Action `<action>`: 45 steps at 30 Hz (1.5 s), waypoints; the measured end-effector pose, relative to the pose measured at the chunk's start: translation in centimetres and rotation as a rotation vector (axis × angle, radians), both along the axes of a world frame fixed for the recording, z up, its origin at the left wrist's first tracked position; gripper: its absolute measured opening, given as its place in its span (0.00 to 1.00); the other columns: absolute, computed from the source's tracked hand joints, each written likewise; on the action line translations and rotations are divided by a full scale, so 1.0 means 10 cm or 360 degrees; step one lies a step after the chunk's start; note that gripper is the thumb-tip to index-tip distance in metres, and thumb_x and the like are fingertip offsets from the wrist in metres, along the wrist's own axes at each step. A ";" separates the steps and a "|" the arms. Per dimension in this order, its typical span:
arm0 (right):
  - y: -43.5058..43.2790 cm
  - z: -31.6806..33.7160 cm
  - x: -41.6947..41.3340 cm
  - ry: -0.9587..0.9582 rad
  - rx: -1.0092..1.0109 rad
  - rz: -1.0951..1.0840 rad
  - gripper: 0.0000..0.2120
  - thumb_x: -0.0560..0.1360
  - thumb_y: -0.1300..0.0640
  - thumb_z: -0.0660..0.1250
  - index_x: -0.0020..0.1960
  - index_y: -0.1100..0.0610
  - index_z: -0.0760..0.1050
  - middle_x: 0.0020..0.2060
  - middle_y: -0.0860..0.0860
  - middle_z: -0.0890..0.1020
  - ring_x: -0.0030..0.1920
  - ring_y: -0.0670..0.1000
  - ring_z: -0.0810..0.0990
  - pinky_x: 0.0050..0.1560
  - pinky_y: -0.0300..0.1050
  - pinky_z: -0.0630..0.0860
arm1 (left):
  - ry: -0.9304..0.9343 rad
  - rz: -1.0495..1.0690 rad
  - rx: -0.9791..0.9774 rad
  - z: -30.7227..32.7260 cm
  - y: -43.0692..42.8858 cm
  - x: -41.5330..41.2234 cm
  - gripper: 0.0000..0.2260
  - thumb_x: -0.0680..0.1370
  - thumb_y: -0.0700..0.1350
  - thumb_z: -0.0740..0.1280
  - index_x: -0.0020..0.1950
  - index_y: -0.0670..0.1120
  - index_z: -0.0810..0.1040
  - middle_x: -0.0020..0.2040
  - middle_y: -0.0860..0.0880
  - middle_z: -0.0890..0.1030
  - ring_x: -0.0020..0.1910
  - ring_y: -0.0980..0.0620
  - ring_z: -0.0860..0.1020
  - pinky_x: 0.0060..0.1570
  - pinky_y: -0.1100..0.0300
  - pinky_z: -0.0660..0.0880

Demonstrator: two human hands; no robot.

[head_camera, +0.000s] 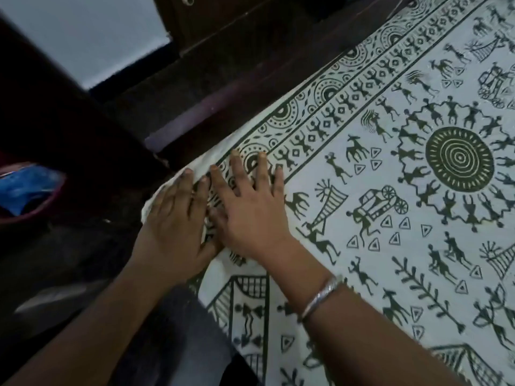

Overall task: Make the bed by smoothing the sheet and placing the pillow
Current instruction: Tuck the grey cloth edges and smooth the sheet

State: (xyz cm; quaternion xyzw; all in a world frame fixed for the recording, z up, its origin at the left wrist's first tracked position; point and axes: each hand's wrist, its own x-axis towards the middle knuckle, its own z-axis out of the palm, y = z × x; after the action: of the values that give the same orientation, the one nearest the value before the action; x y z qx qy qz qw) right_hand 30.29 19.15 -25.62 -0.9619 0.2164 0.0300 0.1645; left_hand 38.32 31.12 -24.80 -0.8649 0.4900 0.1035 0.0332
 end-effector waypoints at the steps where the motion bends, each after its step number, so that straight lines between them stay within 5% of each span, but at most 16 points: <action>1: 0.00 0.03 0.02 0.0009 -0.0002 0.0101 0.31 0.77 0.43 0.54 0.77 0.49 0.52 0.78 0.52 0.51 0.76 0.63 0.44 0.72 0.68 0.40 | 0.0040 -0.0010 -0.0036 0.00 0.02 0.01 0.39 0.70 0.60 0.56 0.71 0.33 0.63 0.70 0.30 0.65 0.68 0.33 0.67 0.66 0.40 0.64; 6: 0.13 0.24 -0.18 -0.0177 -0.0015 -0.0189 0.23 0.76 0.48 0.59 0.68 0.55 0.67 0.69 0.56 0.68 0.69 0.58 0.63 0.71 0.60 0.57 | 0.0077 0.0099 -0.0111 0.19 0.07 -0.07 0.36 0.69 0.60 0.54 0.69 0.37 0.68 0.66 0.33 0.70 0.63 0.33 0.71 0.60 0.40 0.69; 10: 0.34 0.23 -0.41 0.0252 0.0152 0.0132 0.31 0.81 0.47 0.52 0.78 0.50 0.42 0.78 0.52 0.44 0.76 0.59 0.38 0.73 0.62 0.36 | 0.0205 0.0104 0.0049 0.19 0.28 -0.22 0.43 0.72 0.65 0.57 0.77 0.38 0.51 0.77 0.37 0.49 0.76 0.38 0.49 0.73 0.46 0.48; 16: 0.33 0.54 -1.06 -0.0014 0.0161 -0.0187 0.29 0.81 0.48 0.54 0.78 0.52 0.48 0.78 0.55 0.49 0.77 0.56 0.42 0.75 0.57 0.42 | 0.0165 -0.0189 -0.0205 0.45 0.32 -0.81 0.39 0.72 0.63 0.51 0.75 0.37 0.59 0.75 0.37 0.59 0.74 0.38 0.60 0.70 0.43 0.61; 19: 0.49 0.44 -1.75 0.0326 0.0217 -0.0379 0.33 0.80 0.43 0.53 0.78 0.53 0.43 0.77 0.59 0.42 0.76 0.61 0.38 0.74 0.60 0.41 | 0.0240 -0.0290 0.0131 0.40 0.38 -1.26 0.42 0.73 0.67 0.46 0.77 0.40 0.51 0.77 0.40 0.52 0.75 0.37 0.54 0.69 0.38 0.60; 21: 0.73 0.32 -2.22 0.0345 0.0156 -0.0151 0.35 0.78 0.40 0.53 0.78 0.52 0.45 0.77 0.60 0.43 0.76 0.65 0.40 0.73 0.67 0.46 | 0.0216 -0.0088 0.0566 0.39 0.43 -1.52 0.41 0.75 0.68 0.47 0.77 0.41 0.42 0.78 0.40 0.41 0.76 0.36 0.46 0.72 0.39 0.50; 25: 0.94 0.42 -2.85 0.0332 0.0481 -0.0217 0.35 0.78 0.39 0.49 0.78 0.50 0.41 0.78 0.52 0.43 0.76 0.55 0.35 0.75 0.58 0.38 | 0.0054 0.0190 0.0840 0.81 0.15 -2.00 0.36 0.78 0.57 0.58 0.76 0.36 0.50 0.76 0.34 0.43 0.74 0.32 0.45 0.71 0.38 0.45; 28: 0.83 0.75 -3.30 0.0078 0.0438 -0.0715 0.40 0.74 0.33 0.38 0.78 0.56 0.41 0.78 0.56 0.47 0.77 0.58 0.41 0.76 0.54 0.40 | 0.0146 -0.0145 0.0669 1.22 -0.21 -2.51 0.36 0.78 0.55 0.60 0.77 0.38 0.46 0.76 0.35 0.38 0.75 0.35 0.42 0.71 0.41 0.51; 31: 0.59 1.30 -3.83 -0.0021 0.0412 -0.1046 0.38 0.78 0.34 0.43 0.78 0.59 0.41 0.78 0.57 0.47 0.76 0.57 0.38 0.76 0.53 0.40 | 0.0145 -0.0628 0.0350 1.68 -0.52 -3.13 0.36 0.80 0.54 0.59 0.77 0.39 0.42 0.75 0.36 0.36 0.76 0.37 0.41 0.72 0.43 0.54; 34: 0.36 1.95 -4.40 -0.0038 0.0124 -0.1236 0.42 0.75 0.31 0.35 0.78 0.59 0.40 0.78 0.58 0.46 0.77 0.60 0.40 0.76 0.54 0.40 | 0.0163 -0.1059 0.0084 2.17 -0.76 -3.74 0.37 0.79 0.54 0.60 0.77 0.42 0.42 0.76 0.39 0.35 0.76 0.40 0.40 0.74 0.45 0.52; 45: 0.60 3.93 -5.89 -0.0001 -0.0278 -0.2098 0.36 0.80 0.45 0.55 0.78 0.54 0.38 0.78 0.56 0.42 0.76 0.60 0.36 0.76 0.60 0.46 | 0.0156 -0.2006 -0.0400 3.88 -1.16 -5.51 0.37 0.77 0.49 0.60 0.78 0.45 0.40 0.76 0.40 0.35 0.76 0.40 0.40 0.74 0.44 0.48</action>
State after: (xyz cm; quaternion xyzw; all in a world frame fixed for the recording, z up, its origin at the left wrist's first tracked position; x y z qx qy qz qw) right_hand -28.62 25.14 13.71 -0.6381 0.7609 -0.0949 0.0700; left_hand -16.74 19.51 13.99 -0.4027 0.9135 0.0453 -0.0364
